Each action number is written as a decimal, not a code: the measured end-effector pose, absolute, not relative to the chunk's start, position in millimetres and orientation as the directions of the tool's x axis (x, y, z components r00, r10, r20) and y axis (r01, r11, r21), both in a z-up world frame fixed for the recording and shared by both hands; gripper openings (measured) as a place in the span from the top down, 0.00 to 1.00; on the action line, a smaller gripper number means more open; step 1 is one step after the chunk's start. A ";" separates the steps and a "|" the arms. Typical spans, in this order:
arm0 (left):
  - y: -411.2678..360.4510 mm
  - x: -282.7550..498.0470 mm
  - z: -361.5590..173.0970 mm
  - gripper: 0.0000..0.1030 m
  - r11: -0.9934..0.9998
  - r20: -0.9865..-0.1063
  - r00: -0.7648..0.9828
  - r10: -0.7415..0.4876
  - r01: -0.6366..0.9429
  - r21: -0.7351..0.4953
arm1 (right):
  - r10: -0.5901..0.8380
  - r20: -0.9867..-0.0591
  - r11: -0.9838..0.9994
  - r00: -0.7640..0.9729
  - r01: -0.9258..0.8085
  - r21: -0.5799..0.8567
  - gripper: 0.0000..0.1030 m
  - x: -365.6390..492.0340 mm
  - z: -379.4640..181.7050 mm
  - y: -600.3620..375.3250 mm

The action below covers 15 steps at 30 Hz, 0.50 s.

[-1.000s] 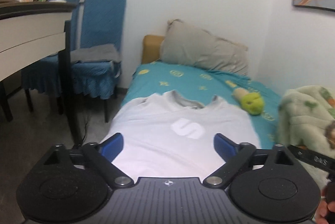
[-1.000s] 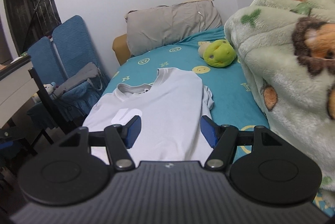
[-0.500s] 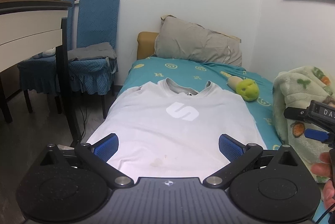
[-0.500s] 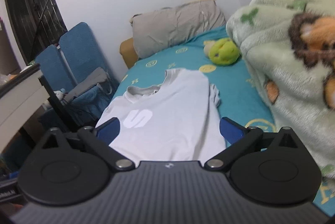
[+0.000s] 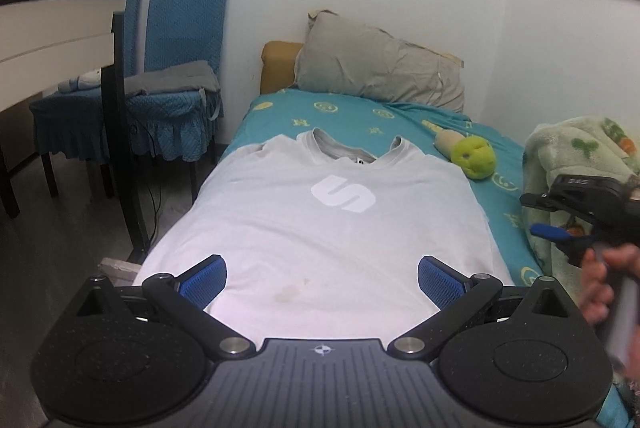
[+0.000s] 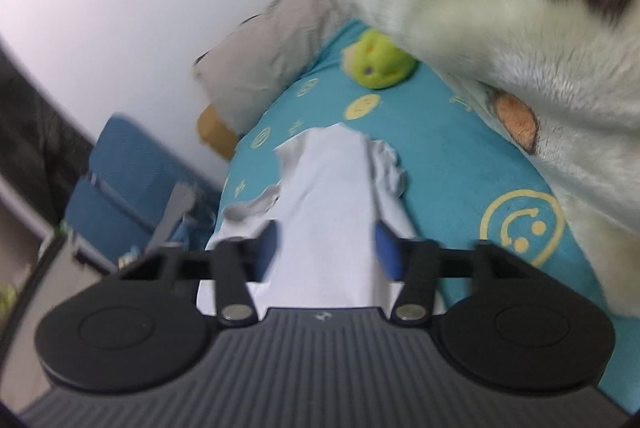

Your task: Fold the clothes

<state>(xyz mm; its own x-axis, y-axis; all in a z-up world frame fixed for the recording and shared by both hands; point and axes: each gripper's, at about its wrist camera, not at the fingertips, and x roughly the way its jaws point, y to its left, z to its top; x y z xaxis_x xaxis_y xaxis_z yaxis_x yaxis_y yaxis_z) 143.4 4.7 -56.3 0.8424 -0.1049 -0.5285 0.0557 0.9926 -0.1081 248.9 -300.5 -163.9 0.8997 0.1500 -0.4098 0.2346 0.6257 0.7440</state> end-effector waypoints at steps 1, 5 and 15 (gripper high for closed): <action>4.4 146.0 -58.6 0.00 0.992 -0.531 0.841 -0.106 0.055 -0.111 | 0.142 -0.408 0.591 0.902 0.254 0.766 0.68 257.7 -172.2 -305.4; 2.4 159.1 -68.4 0.00 0.993 -0.538 0.837 -0.099 0.049 -0.105 | 0.057 -0.449 0.546 0.892 0.348 0.762 0.72 296.0 -200.8 -310.2; 0.2 196.6 -89.4 0.00 0.988 -0.525 0.841 -0.129 0.064 -0.139 | 0.068 -0.449 0.533 0.891 0.349 0.771 0.74 358.3 -246.5 -321.8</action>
